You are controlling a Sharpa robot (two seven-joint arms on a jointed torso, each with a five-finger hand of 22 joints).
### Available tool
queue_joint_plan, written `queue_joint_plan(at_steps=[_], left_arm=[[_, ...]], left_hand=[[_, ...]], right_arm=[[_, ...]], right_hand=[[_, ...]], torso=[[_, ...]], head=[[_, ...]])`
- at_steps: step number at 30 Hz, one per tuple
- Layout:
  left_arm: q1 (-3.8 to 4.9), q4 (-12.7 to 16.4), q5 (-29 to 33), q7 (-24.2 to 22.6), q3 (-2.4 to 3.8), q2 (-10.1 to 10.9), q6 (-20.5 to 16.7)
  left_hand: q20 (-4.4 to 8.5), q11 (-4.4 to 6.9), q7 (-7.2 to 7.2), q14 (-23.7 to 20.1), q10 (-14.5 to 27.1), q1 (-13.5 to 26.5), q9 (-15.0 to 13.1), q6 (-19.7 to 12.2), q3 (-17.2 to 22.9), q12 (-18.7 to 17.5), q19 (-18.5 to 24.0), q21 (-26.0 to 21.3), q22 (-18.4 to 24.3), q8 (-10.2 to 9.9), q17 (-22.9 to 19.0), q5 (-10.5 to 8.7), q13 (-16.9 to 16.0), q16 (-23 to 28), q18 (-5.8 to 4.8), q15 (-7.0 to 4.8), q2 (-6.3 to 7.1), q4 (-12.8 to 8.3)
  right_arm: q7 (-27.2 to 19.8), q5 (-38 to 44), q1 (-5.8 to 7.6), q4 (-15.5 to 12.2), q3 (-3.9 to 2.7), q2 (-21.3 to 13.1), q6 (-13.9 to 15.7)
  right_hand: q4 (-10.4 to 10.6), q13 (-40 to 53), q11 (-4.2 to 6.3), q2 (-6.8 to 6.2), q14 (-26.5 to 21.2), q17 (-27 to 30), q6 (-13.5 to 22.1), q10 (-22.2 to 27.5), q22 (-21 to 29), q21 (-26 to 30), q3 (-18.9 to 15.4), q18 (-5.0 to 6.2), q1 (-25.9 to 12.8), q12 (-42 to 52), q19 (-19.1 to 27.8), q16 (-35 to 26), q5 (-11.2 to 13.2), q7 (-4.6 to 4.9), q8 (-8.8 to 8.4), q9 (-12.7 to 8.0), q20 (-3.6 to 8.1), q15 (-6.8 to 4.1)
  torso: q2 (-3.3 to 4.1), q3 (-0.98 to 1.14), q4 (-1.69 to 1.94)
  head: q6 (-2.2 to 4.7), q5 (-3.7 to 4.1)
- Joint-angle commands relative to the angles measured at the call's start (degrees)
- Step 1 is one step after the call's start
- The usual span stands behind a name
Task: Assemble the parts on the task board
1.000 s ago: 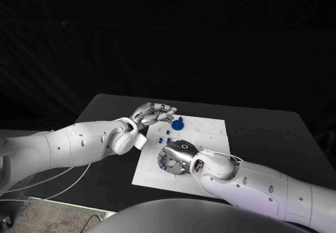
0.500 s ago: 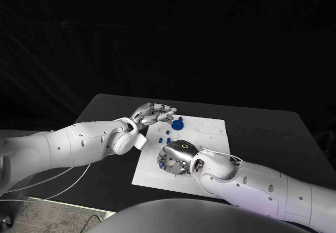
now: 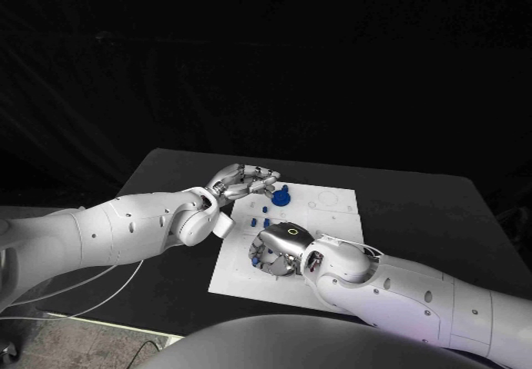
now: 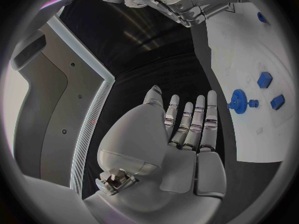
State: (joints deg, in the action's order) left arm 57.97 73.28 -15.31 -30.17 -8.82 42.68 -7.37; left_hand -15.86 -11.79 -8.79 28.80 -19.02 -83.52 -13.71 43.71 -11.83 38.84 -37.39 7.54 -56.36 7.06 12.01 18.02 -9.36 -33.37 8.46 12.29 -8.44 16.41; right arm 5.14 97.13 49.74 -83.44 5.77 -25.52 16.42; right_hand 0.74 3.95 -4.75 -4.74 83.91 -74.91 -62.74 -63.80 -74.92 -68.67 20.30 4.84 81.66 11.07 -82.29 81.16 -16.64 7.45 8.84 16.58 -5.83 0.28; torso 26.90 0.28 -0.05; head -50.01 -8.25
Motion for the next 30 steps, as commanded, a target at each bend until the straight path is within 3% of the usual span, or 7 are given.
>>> queue_joint_plan(at_steps=[1, 19, 30], left_arm=[[-0.06, 0.03, 0.28, -0.24, 0.02, -0.08, 1.14], [-0.16, -0.13, 0.28, -0.17, -0.04, -0.05, 1.18], [-0.17, -0.11, 0.28, -0.12, -0.07, -0.09, 1.22]], left_hand=[[0.13, -0.03, -0.03, -0.34, 0.26, 0.02, 0.05, -0.22, -0.11, 0.3, -0.44, -0.3, -0.07, 0.31, -0.05, 0.3, 0.07, -0.25, -0.74, 0.01, -0.74, 0.12], [0.13, -0.04, -0.03, -0.35, 0.29, -0.02, 0.06, -0.24, -0.11, 0.31, -0.44, -0.31, -0.08, 0.31, -0.06, 0.33, 0.09, -0.26, -0.76, 0.03, -0.78, 0.09], [0.13, -0.04, -0.03, -0.35, 0.29, -0.02, 0.06, -0.24, -0.11, 0.31, -0.44, -0.31, -0.08, 0.31, -0.06, 0.33, 0.09, -0.26, -0.76, 0.03, -0.78, 0.09]], right_arm=[[0.05, -0.34, -0.06, 0.09, 0.01, -0.03, -1.63], [0.19, -0.93, -0.28, 0.0, 0.01, -0.15, -1.98], [1.31, 0.51, -0.29, 0.29, 0.01, 0.12, -2.78]], right_hand=[[0.02, 0.03, 0.15, 0.5, 0.79, -1.85, 0.34, -0.56, -9.25, 0.34, 0.42, -0.43, -0.08, -0.24, 0.26, -0.28, -0.19, -0.02, 0.01, 2.45, -0.28, -0.01], [-0.03, -0.07, 0.15, 0.44, 0.66, -1.66, 0.48, -0.96, -9.17, 0.64, 0.63, -0.36, -0.23, -0.68, 0.43, -0.45, -0.29, -0.01, -0.11, 2.71, -0.29, -0.02], [0.1, -0.16, -1.73, -0.8, -0.27, -0.5, 5.9, 3.33, -8.51, 3.13, 1.44, 0.0, -1.23, -3.79, 1.77, -1.33, 1.72, 1.86, -3.8, 1.63, -1.41, 1.53]], torso=[[-0.05, 0.02, -0.02], [-0.01, 0.04, -0.01], [0.01, 0.01, -0.02]], head=[[0.01, -0.08], [0.01, -0.09], [0.01, -0.06]])
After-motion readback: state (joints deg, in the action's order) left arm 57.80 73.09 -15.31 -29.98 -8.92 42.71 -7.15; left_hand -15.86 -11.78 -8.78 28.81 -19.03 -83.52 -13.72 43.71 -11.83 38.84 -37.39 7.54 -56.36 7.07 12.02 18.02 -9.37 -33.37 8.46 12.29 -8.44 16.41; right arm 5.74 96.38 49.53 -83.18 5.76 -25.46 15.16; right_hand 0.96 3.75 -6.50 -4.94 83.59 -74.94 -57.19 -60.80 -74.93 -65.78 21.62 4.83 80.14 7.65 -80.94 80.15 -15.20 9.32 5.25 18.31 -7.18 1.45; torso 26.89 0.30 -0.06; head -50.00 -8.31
